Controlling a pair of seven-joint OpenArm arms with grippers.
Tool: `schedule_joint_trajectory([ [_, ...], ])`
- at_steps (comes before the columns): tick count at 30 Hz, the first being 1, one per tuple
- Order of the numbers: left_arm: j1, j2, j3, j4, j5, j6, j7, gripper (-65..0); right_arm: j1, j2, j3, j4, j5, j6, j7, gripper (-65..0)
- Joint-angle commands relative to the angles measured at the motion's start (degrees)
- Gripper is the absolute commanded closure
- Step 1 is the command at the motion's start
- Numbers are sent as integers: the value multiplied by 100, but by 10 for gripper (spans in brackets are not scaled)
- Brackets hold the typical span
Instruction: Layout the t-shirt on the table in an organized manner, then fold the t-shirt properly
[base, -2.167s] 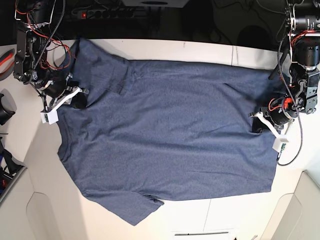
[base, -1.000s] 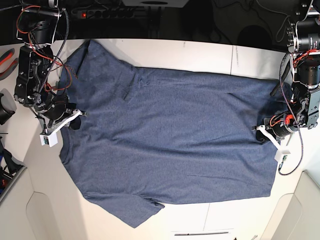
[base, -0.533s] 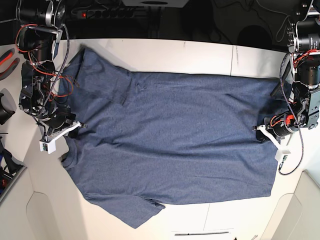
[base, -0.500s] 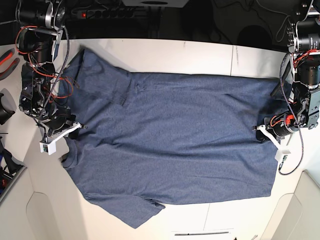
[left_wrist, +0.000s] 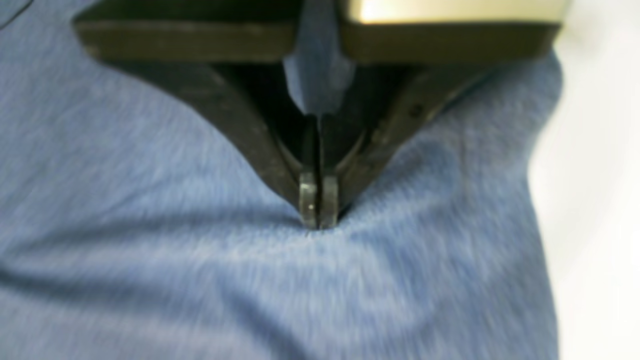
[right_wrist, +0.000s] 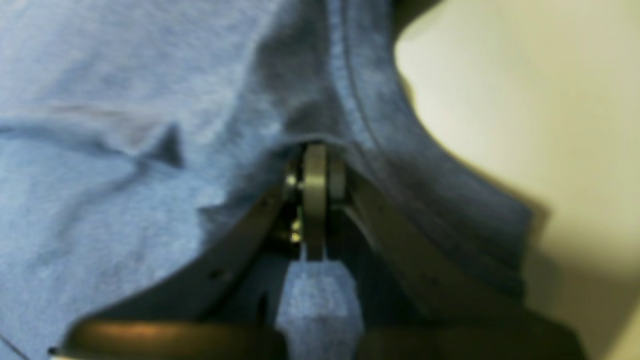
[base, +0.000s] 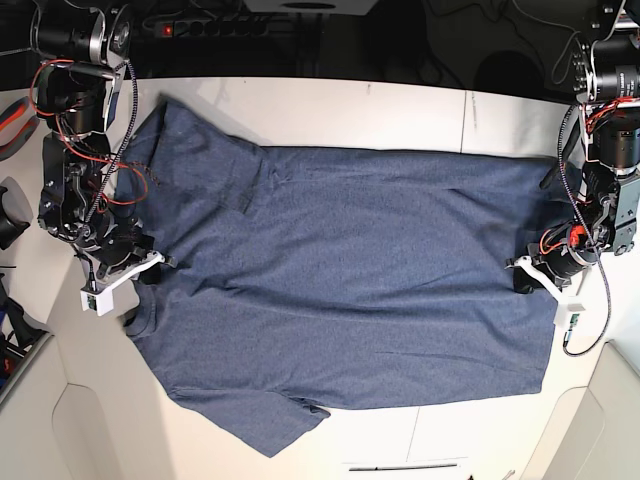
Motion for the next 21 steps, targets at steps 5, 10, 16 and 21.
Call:
schedule_joint_trajectory([
  [5, -142, -111, -46, 162, -192, -457, -262, -138, 140, 72, 13, 509, 138, 319, -37, 0],
  [10, -140, -114, -46, 162, -341, -474, -243, -243, 136, 70, 13, 1143, 568, 365, -603, -155],
  [16, -138, -111, -678, 162, -1019, -1083, -57, -242, -254, 70, 13, 2406, 922, 555, -1067, -154],
  [21, -96, -111, -1790, 164, -2444, -1083, 962, -242, -1045, 70, 118, 3644, 925, 553, -1165, -154],
])
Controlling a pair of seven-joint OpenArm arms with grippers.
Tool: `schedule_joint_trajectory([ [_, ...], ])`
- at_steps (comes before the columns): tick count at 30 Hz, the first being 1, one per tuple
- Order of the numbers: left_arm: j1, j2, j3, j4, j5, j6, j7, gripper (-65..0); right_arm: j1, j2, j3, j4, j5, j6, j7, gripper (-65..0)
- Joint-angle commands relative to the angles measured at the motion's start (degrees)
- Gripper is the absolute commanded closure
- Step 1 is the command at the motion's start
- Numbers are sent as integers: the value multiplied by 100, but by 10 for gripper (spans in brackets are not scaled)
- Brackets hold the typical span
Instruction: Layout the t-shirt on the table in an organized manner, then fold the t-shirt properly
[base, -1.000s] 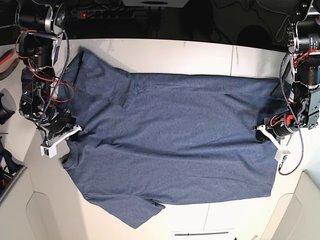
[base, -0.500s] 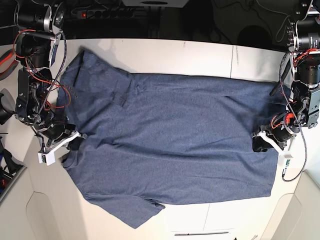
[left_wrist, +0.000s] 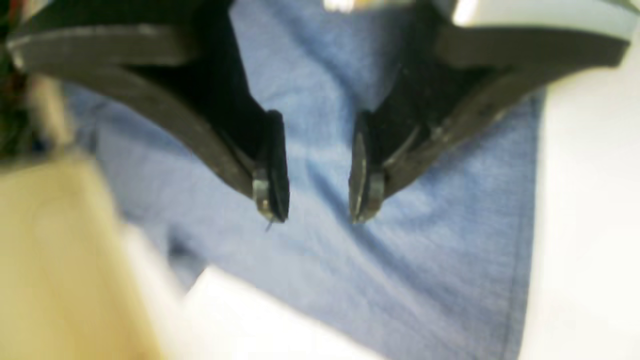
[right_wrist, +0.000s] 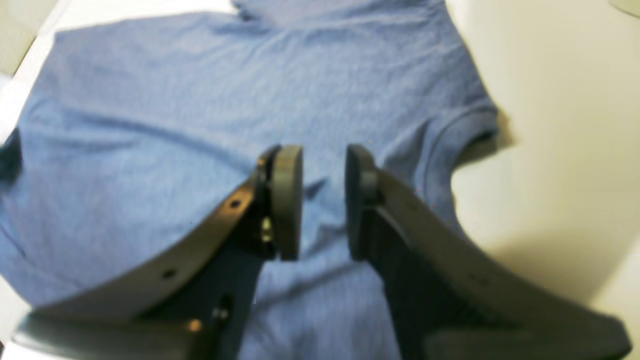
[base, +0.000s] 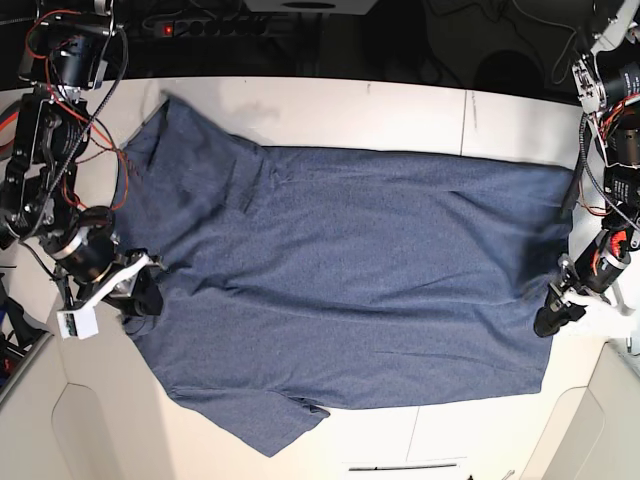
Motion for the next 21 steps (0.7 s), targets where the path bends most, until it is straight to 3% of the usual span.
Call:
schedule_joint_trajectory([
  [1, -94, -111, -203, 92, -356, -87, 87, -242, -76, 44, 94, 306, 94, 15, 120, -154],
  [6, 98, -203, -1021, 92, -1698, -87, 1370, -241, -968, 44, 623, 1252, 358, 17, 116, -154],
  [12, 575, -592, -1300, 92, -2957, -87, 2608, -241, -1663, 48, 1460, 1751, 719, 20, 57, -154],
  [16, 1019, -892, -1300, 96, -3032, -87, 2686, -241, -1943, 50, 1899, 1755, 1027, 131, -20, -154],
  [21, 1552, -1156, -1298, 446, -2151, -87, 2680, -241, -2118, 52, 2090, 1753, 1228, 219, -79, -154],
])
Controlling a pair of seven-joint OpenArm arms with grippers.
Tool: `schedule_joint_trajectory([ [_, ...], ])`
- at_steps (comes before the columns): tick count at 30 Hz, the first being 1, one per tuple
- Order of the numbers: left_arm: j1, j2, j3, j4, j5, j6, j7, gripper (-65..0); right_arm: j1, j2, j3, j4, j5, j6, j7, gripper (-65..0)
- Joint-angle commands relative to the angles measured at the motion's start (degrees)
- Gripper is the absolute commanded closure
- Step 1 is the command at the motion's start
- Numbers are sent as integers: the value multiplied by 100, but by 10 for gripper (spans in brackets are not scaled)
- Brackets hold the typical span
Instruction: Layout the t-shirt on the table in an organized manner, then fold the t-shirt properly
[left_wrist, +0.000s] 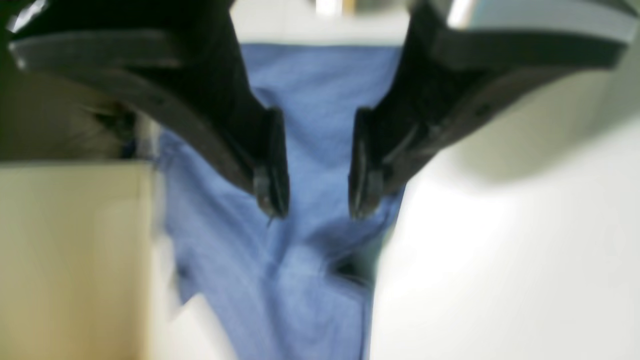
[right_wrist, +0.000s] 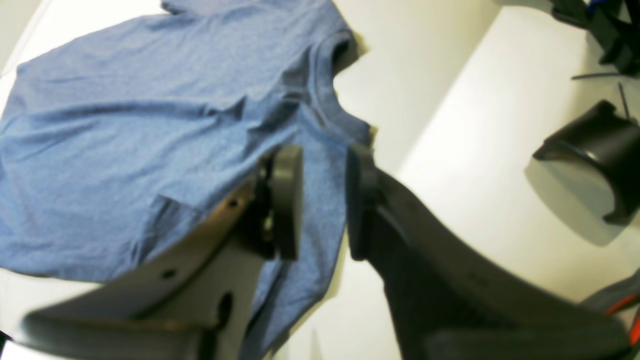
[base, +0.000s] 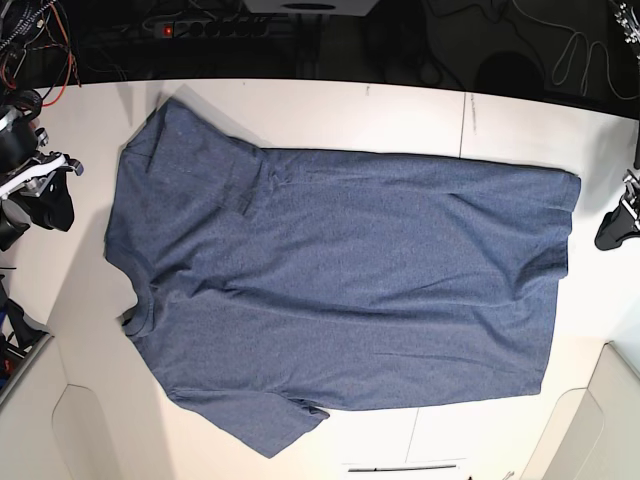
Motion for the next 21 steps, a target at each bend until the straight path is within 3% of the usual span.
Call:
schedule_joint_trajectory([
  [1, 37, -192, -28, 258, 26, -73, -81, -241, 9, 68, 31, 103, 125, 44, 83, -154],
  [5, 684, -203, -28, 1180, 933, -73, -525, -241, 7, 63, 31, 103, 122, 44, -109, -154],
  [8, 1202, -203, -28, 1773, 1259, -73, -846, -241, -55, 66, 31, 103, 120, 59, -192, -152],
  [12, 1679, -184, -31, 1976, 1252, -73, -841, -241, -350, 59, 31, 103, 122, 52, -164, -86],
  [17, 2103, -109, -31, 1976, 1067, -73, -844, -241, -732, 59, 59, 101, 63, 52, -116, -90],
  [21, 2184, -74, -31, 1976, 986, -73, -844, -241, -828, 48, 107, 90, -551, 50, 330, -136],
])
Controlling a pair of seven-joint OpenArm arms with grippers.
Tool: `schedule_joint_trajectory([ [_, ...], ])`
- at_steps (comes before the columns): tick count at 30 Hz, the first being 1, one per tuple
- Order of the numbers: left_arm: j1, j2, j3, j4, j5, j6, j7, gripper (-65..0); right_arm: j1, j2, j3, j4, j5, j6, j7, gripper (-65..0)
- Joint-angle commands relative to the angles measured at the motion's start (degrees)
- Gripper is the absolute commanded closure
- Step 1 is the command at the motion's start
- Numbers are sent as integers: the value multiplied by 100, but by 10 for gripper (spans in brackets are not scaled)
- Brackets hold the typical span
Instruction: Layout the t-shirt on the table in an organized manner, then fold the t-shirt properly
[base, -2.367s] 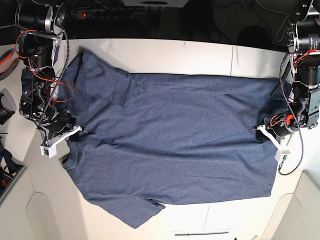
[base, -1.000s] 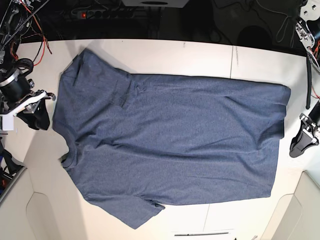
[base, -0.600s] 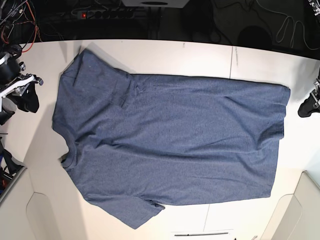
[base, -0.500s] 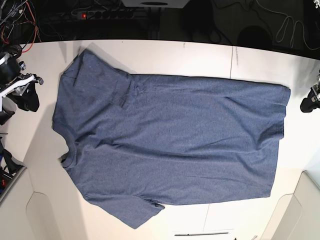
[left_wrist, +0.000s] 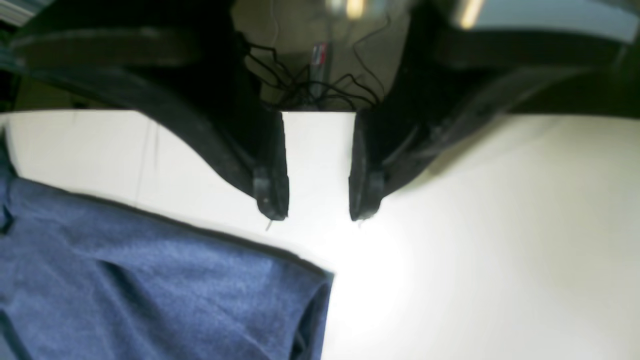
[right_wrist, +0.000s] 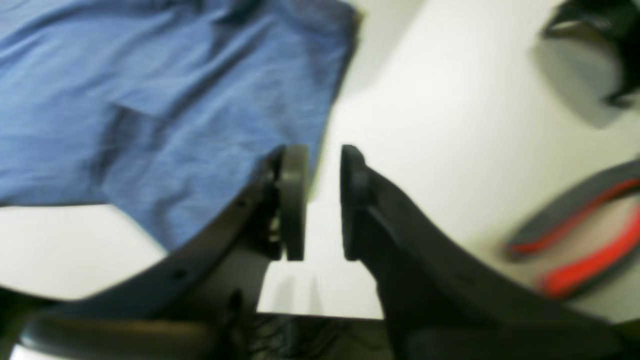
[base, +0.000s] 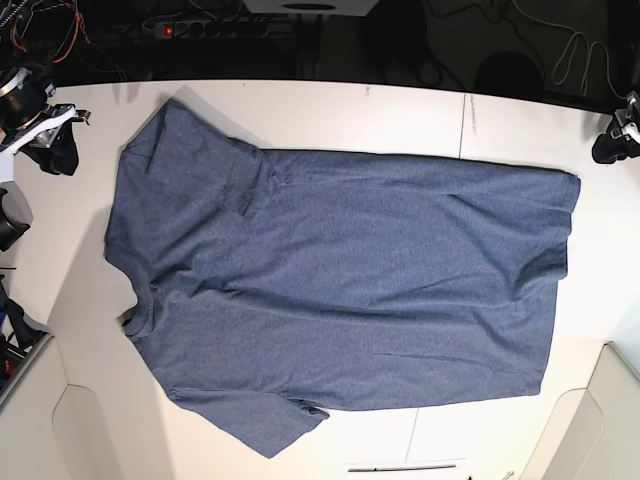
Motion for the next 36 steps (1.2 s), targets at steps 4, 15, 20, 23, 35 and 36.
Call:
schedule_joint_trajectory([
  [4, -26, -149, -50, 85, -125, -52, -144, -241, -15, 61, 42, -9, 9, 33, 155, -178],
  [15, -33, -149, -50, 85, -127, -52, -358, -241, 260, 61, 42, -2146, 1609, 48, -225, -283],
  [20, -44, -149, -50, 85, -122, -52, -356, -241, 372, 59, 42, -2262, 1998, 63, -535, -283],
  [23, -44, -149, -50, 85, -125, -52, -354, -241, 378, 48, 42, -2262, 2002, -26, -691, -283],
  [35, -44, -149, -50, 85, -129, -52, -356, -241, 382, -291, -492, -2264, 1849, -160, -691, -283],
  [36, -44, -149, -50, 85, -129, -52, -356, -241, 382, -291, -590, -2264, 1790, -212, -656, -283],
])
